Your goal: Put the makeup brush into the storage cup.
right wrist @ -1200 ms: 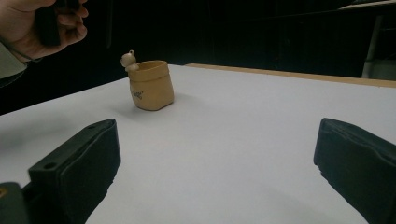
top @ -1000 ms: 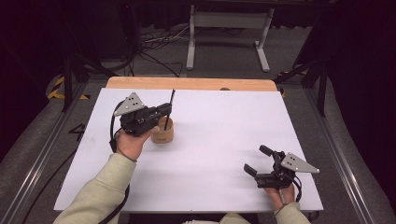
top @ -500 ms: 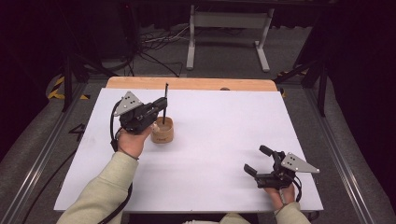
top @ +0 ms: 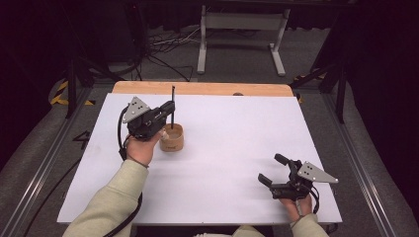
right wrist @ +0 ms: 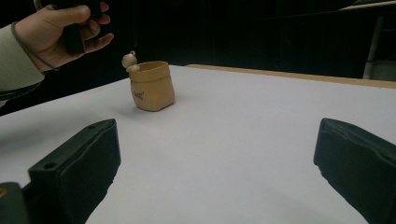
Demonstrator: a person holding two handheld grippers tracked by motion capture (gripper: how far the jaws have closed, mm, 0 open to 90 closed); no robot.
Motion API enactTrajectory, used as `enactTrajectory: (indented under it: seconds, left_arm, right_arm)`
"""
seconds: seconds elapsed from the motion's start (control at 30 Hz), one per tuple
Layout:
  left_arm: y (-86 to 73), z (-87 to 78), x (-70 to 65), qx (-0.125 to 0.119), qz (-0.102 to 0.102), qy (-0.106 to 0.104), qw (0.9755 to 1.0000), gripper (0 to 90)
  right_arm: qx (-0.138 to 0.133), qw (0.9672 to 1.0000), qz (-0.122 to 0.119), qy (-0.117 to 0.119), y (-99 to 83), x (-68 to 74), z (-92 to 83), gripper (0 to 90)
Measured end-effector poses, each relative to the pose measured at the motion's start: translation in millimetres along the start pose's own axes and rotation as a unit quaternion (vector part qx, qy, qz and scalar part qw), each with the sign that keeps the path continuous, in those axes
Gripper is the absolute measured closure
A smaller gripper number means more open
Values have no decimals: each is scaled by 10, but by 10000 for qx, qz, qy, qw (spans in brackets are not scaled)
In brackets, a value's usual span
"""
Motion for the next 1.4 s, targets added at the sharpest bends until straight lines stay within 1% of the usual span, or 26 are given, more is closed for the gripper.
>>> enactTrajectory:
  seconds: [0.1,0.23,0.27,0.43,0.5,0.53,0.6,0.9,1.3,1.4]
  left_arm:
    - [-31,18,12,-26,78,72,9999,829]
    - [-71,43,22,-49,174,102,9998,830]
    - [-83,45,27,-46,164,108,9998,829]
    - [-153,56,77,-49,-43,131,9999,826]
    - [-188,63,103,-42,-82,133,9999,826]
    - [-197,64,116,-34,-59,139,9999,826]
    - [-231,71,119,-24,-146,91,9998,826]
    - [-310,95,124,-11,-136,44,9999,826]
    - [-454,130,133,120,-176,14,9998,826]
    - [-483,131,130,177,-160,3,9997,826]
  right_arm:
    - [-4,10000,2,6,1,-1,-2,11]
    - [-4,10000,15,19,0,3,-1,11]
    - [-7,10000,13,21,2,4,-2,11]
    - [1,10000,17,32,1,9,-1,11]
    - [9,10000,26,45,-2,11,1,11]
    - [15,10000,31,52,-4,12,2,11]
    - [13,10000,37,55,-4,11,3,11]
    - [16,10000,47,75,-5,16,4,12]
    - [23,10000,55,80,-8,17,4,12]
    - [20,9999,57,83,-7,17,4,13]
Point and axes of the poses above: each handheld gripper's, and its own axes: z roughly forward along the jaws, y roughly out of its top, x roughly to its left, the point moved 10 cm from there along z, roughly forward along the jaws, and after that the axes turned 3 degrees about x, right-handed, at the moved point
